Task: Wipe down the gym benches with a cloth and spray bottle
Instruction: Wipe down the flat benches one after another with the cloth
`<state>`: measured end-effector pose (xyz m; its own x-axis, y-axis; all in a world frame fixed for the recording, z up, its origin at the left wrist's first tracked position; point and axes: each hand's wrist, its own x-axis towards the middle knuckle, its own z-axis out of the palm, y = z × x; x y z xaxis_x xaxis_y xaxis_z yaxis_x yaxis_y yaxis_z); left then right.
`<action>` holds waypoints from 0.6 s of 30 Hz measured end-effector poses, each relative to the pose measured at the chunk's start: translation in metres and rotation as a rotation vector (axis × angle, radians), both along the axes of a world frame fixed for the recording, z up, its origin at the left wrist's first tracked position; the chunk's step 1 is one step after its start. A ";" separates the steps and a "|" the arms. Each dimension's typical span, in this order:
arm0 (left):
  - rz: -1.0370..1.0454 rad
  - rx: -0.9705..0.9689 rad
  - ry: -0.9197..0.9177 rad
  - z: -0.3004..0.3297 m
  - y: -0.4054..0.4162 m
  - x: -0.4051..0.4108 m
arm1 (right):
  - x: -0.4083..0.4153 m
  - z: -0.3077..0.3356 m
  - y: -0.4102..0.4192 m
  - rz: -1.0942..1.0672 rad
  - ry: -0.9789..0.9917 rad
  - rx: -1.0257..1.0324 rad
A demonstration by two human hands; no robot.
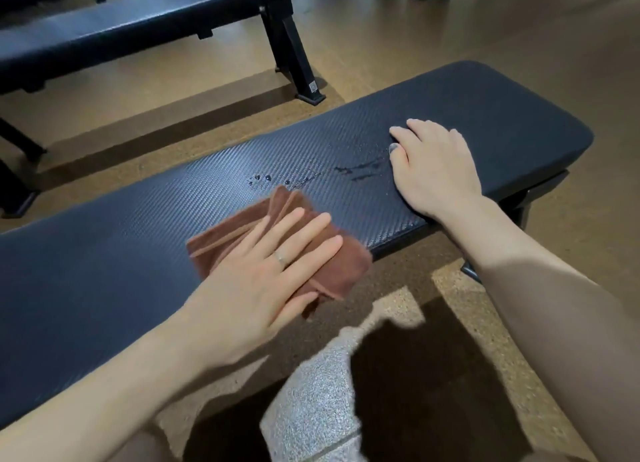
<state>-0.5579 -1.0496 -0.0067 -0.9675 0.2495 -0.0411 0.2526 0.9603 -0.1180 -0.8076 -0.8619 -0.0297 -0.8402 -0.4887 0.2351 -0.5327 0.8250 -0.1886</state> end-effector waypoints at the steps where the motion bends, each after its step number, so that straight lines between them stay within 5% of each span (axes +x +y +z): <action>1: -0.001 -0.019 -0.005 0.000 -0.014 0.019 | 0.000 0.000 -0.001 -0.001 0.004 0.003; 18: 0.039 0.067 -0.025 0.000 0.054 -0.066 | 0.006 0.007 -0.005 -0.019 0.003 -0.017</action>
